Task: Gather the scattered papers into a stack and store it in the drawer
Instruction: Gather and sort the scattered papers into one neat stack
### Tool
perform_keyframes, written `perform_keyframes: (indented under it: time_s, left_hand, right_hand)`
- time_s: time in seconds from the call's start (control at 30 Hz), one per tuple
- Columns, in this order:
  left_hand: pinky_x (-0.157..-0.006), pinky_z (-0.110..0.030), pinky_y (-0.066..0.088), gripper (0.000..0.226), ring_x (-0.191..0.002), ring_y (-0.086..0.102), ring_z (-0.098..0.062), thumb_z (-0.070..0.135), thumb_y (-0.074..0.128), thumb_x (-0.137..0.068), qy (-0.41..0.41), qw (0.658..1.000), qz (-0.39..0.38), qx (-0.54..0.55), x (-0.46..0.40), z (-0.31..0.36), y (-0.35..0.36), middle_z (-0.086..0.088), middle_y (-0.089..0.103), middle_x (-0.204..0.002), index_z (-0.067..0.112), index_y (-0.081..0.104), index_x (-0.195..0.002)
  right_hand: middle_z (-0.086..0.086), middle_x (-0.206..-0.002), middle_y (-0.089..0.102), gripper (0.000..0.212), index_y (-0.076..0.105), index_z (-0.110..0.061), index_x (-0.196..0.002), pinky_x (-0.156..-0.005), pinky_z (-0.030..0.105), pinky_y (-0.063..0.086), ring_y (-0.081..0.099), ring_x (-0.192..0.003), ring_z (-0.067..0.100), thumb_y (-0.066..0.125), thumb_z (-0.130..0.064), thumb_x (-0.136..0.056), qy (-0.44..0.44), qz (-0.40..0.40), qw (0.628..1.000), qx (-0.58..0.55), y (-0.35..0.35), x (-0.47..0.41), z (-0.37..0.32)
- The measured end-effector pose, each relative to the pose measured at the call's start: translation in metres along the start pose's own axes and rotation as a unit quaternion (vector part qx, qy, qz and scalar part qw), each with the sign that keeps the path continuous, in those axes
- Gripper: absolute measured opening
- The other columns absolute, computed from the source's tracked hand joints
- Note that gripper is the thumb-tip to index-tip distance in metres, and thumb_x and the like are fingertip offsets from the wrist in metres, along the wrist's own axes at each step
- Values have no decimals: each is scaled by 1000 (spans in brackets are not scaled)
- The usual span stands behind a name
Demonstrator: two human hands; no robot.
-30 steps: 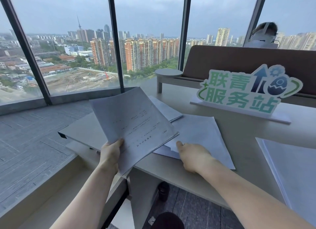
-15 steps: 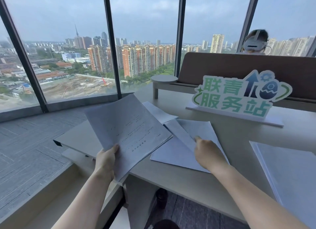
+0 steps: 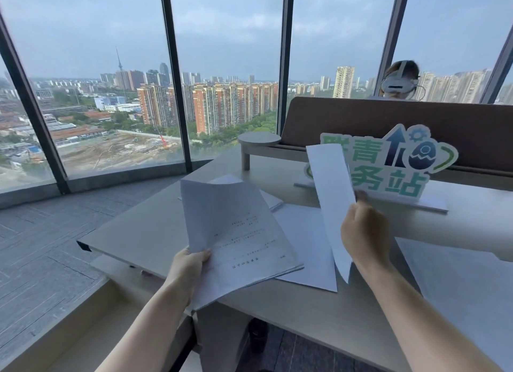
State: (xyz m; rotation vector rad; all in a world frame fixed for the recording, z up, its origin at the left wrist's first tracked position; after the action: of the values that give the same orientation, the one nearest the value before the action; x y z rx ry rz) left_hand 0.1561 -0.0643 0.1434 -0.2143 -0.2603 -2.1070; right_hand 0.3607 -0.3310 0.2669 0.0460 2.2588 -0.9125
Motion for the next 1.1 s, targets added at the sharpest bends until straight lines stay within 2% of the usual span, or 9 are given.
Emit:
perform_keyframes:
  time_s: [0.1,0.17,0.37,0.5,0.6,0.7,0.9,1.0,1.1]
  left_hand:
    - [-58,-31,56,18,-71,67,-30,-5,51,-91,-19,999,-29,-13,4,-5,11,-17,70,-88,0,63,-104]
    - [-56,-32,56,17,-73,68,-32,-5,50,-92,-31,998,-41,-23,4,-7,15,-18,71,-90,1,62,-103]
    - [-79,-46,56,18,-78,66,-35,-9,49,-89,-50,995,-52,-65,2,-7,22,-19,69,-88,3,63,-94]
    - [-80,-42,54,19,-81,65,-35,-10,49,-89,-61,994,-62,-64,2,-7,21,-20,69,-93,2,62,-96]
    - [-83,-45,54,21,-91,66,-37,6,49,-96,-78,994,-56,-47,-1,-9,18,-24,67,-110,-1,58,-113]
    - [-77,-42,55,41,-91,69,-34,36,44,-100,-105,993,-44,-13,-6,-13,13,-21,70,-107,2,59,-119]
    - [-74,-39,51,74,-94,68,-35,69,28,-91,-137,984,-101,50,-13,-8,20,-22,72,-104,10,67,-112]
    - [-80,-41,53,65,-93,69,-37,62,45,-89,-158,973,-150,72,-13,-4,18,-23,70,-110,6,70,-111]
    - [-71,-42,58,48,-88,71,-37,36,65,-81,-176,968,-174,51,-11,-4,15,-23,69,-112,4,66,-116]
  right_hand:
    - [25,-68,63,37,54,-1,-129,-45,26,23,59,-58,36,39,4,-95,-52,6,998,-21,0,7,-16]
    - [21,-69,64,40,54,-6,-130,-50,28,28,62,-60,38,41,5,-93,-84,-11,995,-43,9,15,-26]
    - [10,-75,60,62,47,-15,-142,-56,30,34,62,-67,35,43,9,-84,-167,-117,979,-12,48,50,-53]
    - [12,-85,69,65,46,-14,-143,-57,30,37,65,-71,35,42,9,-83,-225,-191,955,-5,73,78,-62]
    - [5,-70,68,58,60,-11,-128,-48,25,31,64,-53,28,52,7,-74,-269,-208,940,28,85,94,-65]
    - [-3,-53,60,55,68,-13,-113,-40,20,23,54,-36,20,62,4,-61,-289,-199,934,66,90,100,-67]
    - [6,-67,66,52,61,-12,-124,-43,29,39,63,-52,31,45,-1,-76,-347,-227,909,44,97,108,-77]
    - [1,-57,60,50,64,-15,-113,-36,25,37,57,-41,26,50,-2,-67,-376,-219,899,39,97,114,-82]
    - [-4,-56,58,51,65,-19,-110,-37,21,30,55,-41,22,53,-7,-62,-409,-223,883,50,102,123,-84]
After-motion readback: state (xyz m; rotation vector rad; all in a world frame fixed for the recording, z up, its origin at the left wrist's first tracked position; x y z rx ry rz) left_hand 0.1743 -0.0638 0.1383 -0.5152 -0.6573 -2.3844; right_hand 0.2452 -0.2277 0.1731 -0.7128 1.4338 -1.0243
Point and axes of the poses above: each hand's wrist, its own x-axis away from the middle knuckle, its own y-axis out of the palm, z = x × y, the point moved 6 cm from there along -x, towards the middle knuckle
